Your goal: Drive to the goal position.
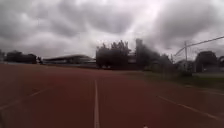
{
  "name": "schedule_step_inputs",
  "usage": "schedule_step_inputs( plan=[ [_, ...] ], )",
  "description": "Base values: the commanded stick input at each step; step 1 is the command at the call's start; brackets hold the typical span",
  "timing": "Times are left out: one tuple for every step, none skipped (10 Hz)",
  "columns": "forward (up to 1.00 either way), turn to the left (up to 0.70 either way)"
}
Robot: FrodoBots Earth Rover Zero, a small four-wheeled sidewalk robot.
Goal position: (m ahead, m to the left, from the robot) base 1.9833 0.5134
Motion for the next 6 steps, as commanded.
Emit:
schedule_step_inputs(
  plan=[
    [0.7,0.0],
    [0.7,0.0],
    [0.7,0.0],
    [0.7,0.0],
    [0.7,0.0],
    [0.7,0.0]
  ],
)
